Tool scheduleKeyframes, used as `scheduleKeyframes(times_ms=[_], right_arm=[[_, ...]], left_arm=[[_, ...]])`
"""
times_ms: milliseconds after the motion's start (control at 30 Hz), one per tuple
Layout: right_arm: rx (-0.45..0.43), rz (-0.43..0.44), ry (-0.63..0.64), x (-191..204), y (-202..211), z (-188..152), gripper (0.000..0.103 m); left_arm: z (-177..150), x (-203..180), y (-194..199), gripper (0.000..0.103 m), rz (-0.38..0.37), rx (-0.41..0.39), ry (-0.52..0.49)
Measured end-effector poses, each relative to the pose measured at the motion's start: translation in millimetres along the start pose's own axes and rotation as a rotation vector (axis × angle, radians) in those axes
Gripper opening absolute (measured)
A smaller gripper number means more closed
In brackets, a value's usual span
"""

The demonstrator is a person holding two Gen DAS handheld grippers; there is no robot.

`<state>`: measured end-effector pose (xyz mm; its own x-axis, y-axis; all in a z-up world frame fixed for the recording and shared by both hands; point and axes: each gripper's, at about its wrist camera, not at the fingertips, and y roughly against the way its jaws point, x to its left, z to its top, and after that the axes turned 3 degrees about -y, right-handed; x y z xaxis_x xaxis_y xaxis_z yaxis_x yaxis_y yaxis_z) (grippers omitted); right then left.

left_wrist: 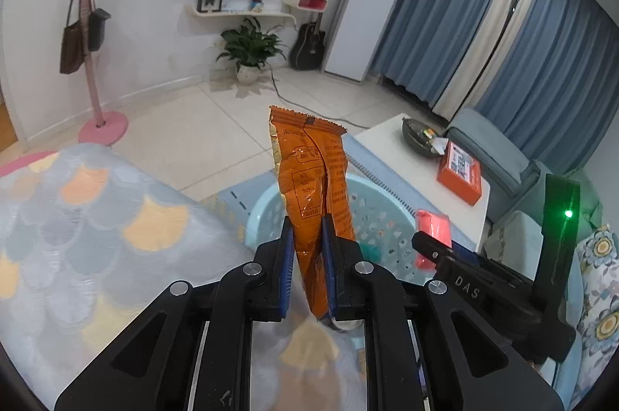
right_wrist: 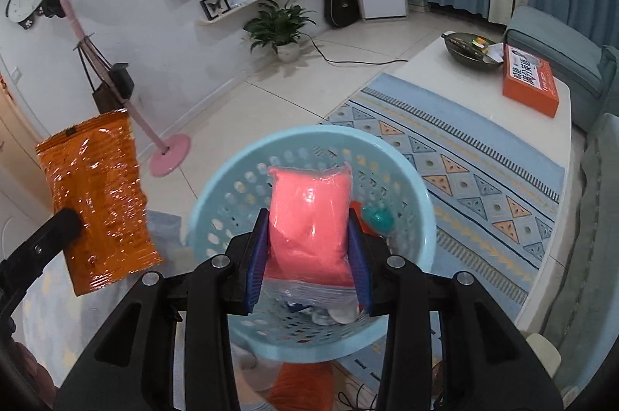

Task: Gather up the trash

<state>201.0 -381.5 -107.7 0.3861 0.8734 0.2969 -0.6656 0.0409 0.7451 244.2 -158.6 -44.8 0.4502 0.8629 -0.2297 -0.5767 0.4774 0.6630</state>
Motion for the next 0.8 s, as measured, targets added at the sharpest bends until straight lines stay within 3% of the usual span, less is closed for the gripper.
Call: scheduleKeyframes(times_ms=[333, 567, 800], right_arm=[[0.016, -0.046, 0.009, -5.7, -17.2, -0.7, 0.036], [0.029, -0.018, 0.016, -14.5, -16.3, 1.9, 0.04], [0.018, 0.012, 0.012, -15.7, 8.4, 5.5, 0.042]], left_arm=[[2.5, -8.4, -33.4, 0.013, -0.005, 0.046, -0.013], [-2.0, -6.6, -23.8, 0.051, -0.012, 0.028, -0.004], [-10.6, -0.6, 17.8, 0.072, -0.016, -0.034, 0.01]])
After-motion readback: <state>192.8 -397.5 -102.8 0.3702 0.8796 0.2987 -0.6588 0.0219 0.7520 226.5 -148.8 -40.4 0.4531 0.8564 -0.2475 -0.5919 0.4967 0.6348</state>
